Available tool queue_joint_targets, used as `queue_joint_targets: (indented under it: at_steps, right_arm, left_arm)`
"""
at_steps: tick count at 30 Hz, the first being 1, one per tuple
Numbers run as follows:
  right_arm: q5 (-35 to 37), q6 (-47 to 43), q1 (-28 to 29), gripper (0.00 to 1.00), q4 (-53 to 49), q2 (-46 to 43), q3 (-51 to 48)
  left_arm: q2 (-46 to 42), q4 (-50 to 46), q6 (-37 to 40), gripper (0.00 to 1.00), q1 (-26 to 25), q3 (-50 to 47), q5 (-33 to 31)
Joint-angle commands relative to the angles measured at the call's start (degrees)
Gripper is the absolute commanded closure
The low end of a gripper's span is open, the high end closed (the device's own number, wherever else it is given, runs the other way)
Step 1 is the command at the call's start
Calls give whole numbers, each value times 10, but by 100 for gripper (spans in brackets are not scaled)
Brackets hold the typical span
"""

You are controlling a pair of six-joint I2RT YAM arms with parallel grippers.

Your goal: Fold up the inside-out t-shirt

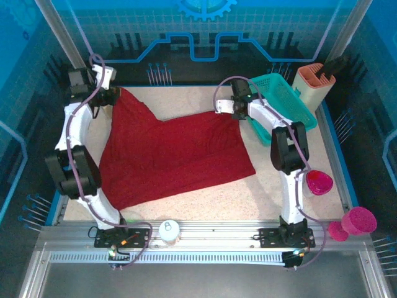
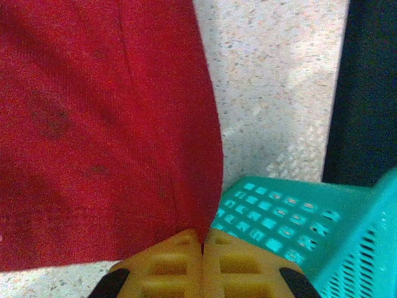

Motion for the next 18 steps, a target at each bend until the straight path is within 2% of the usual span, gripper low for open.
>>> queue_joint_targets:
  at_steps: [1,7,12,15,18]
  right_arm:
    - [4,14,6,99,105,-42,-71]
    - [-25,-1,3,98,180,-105,-182]
    - [-31,-75,3,99,200,-150,-264]
    - [-47,-104,7,98,193,-189,-315]
    - [-37,-132,19,95,173,-221,-356]
  left_arm:
    - [-62,30,46,100,6,-83,33]
    - [-223,104,59,100,6,-256,-8]
    - [-331,84,61,100,6,-332,-10]
    - [-401,50,27,100,4,-369,-14]
    - [-469,36,-61,100,2,-412,-36]
